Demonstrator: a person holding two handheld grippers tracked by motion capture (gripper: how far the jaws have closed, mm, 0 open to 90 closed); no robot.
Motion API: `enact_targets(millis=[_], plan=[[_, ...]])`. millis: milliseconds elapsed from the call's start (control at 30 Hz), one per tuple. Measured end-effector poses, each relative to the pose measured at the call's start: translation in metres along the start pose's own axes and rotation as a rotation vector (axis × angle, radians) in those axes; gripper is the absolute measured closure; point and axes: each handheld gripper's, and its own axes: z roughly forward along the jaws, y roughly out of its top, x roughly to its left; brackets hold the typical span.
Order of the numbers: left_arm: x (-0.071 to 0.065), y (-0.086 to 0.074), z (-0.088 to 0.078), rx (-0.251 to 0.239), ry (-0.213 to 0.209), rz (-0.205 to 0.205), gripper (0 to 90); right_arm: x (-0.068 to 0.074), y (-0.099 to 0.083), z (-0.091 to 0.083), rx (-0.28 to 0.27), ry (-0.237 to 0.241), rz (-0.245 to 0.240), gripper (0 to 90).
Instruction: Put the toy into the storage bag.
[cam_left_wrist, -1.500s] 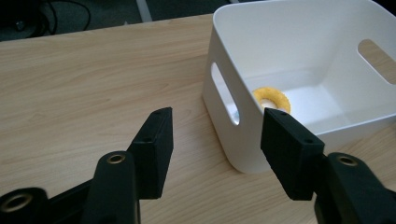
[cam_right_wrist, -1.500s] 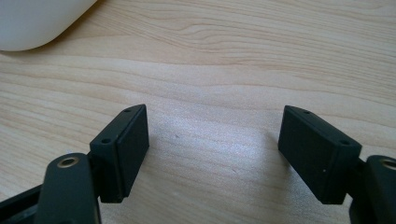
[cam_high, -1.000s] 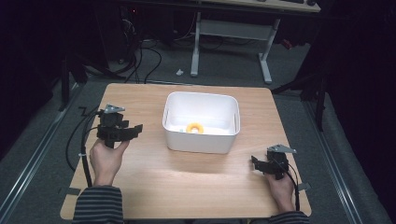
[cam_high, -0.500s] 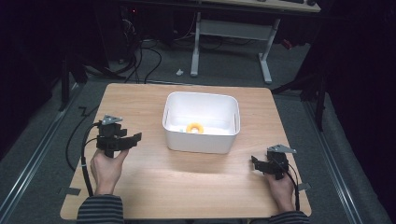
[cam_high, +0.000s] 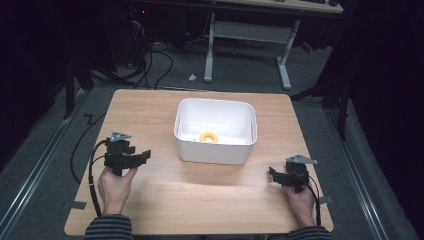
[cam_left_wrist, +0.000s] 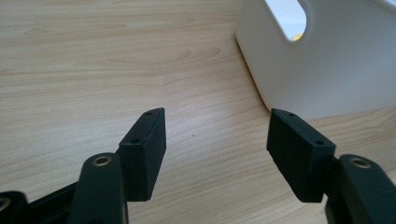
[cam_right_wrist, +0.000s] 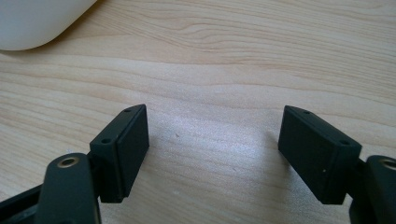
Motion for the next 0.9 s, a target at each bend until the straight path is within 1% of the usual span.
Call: enact_targets(millis=[67,167,267,367,467,600,667,700,733,833,900], plan=[[0.000,-0.002,0.003,0.006,0.008,-0.001,37.4,0.000,0.000,0.000,0.001,0.000,0.000,24.5],[-0.001,-0.005,0.007,0.020,0.008,-0.010,37.9,0.000,0.000,0.000,0.000,0.000,0.000,24.5],[-0.003,-0.009,0.013,0.038,0.013,0.000,38.1,0.000,0.000,0.000,0.000,0.000,0.000,24.5],[-0.004,-0.013,0.017,0.044,0.005,-0.006,38.1,0.000,0.000,0.000,0.000,0.000,0.000,24.6],[-0.005,-0.016,0.022,0.056,0.012,-0.002,37.9,0.000,0.000,0.000,0.000,0.000,0.000,24.5],[-0.005,-0.021,0.029,0.072,0.010,-0.017,37.4,0.000,0.000,0.000,0.000,0.000,0.000,24.5],[-0.006,-0.022,0.031,0.077,0.009,-0.018,37.4,0.000,0.000,0.000,0.000,0.000,0.000,24.5],[-0.007,-0.023,0.033,0.084,0.015,-0.014,37.4,0.000,0.000,0.000,0.000,0.000,0.000,24.5],[-0.009,-0.023,0.035,0.087,0.023,-0.007,37.4,0.000,0.000,0.000,0.000,0.000,0.000,24.5],[-0.010,-0.024,0.037,0.082,0.022,-0.004,37.4,0.000,0.000,0.000,0.000,0.000,0.000,24.5],[-0.012,-0.026,0.039,0.082,0.032,-0.002,37.4,0.000,0.000,0.000,0.000,0.000,0.000,24.5]])
